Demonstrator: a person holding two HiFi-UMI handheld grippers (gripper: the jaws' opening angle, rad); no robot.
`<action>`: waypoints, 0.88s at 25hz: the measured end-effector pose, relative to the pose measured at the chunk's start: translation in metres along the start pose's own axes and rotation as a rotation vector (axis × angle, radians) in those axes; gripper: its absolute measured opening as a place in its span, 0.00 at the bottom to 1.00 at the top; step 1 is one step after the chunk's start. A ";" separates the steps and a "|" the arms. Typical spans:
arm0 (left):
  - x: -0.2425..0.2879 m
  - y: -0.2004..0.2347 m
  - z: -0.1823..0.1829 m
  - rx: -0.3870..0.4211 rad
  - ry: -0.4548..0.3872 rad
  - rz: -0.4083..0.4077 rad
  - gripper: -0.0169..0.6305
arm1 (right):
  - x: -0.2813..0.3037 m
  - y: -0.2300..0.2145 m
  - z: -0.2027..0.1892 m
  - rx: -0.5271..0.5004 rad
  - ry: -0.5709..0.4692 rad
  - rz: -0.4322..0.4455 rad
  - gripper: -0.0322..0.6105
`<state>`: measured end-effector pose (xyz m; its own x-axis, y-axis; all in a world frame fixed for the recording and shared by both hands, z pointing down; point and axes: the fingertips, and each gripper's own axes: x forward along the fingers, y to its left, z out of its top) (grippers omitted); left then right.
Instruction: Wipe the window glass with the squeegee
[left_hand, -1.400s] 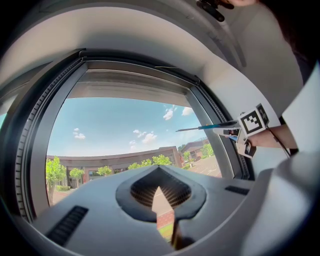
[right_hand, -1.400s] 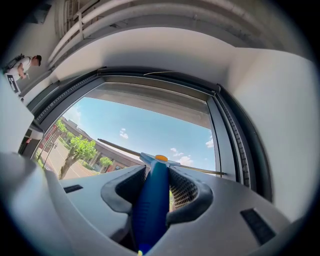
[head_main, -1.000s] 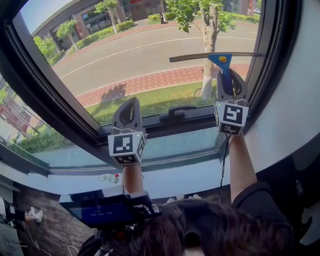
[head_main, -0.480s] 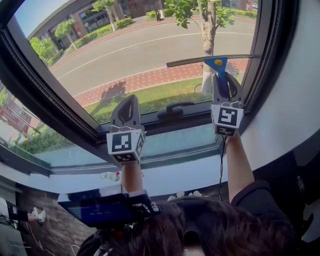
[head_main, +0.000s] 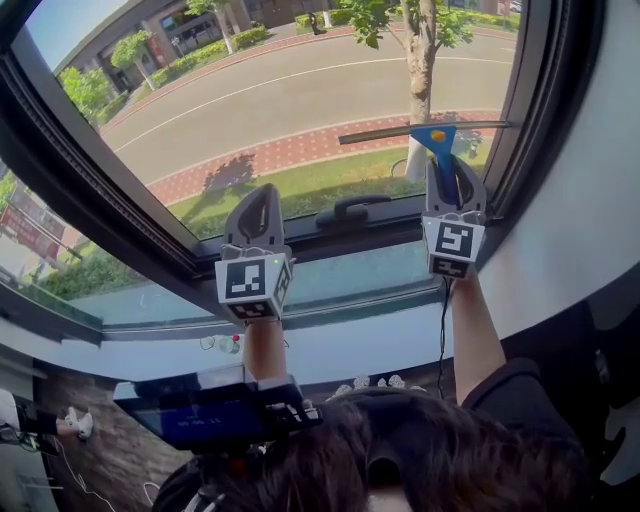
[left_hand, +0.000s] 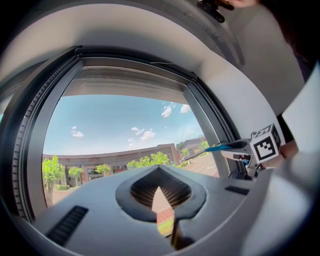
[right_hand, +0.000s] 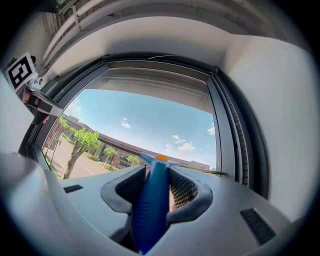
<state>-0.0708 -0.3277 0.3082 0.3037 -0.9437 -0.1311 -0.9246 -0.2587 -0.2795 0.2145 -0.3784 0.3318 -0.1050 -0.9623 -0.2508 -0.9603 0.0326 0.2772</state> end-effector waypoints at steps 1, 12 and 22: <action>0.000 0.000 -0.001 -0.001 0.002 0.001 0.03 | -0.001 0.001 -0.003 -0.002 0.007 0.004 0.27; -0.001 -0.008 -0.008 -0.029 -0.012 -0.018 0.03 | -0.008 0.009 -0.031 -0.002 0.073 0.026 0.27; -0.003 -0.017 -0.033 -0.045 0.002 -0.035 0.03 | -0.014 0.018 -0.057 0.007 0.118 0.032 0.27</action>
<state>-0.0637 -0.3275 0.3444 0.3356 -0.9343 -0.1203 -0.9228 -0.3004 -0.2412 0.2139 -0.3793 0.3933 -0.1051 -0.9858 -0.1309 -0.9588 0.0655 0.2764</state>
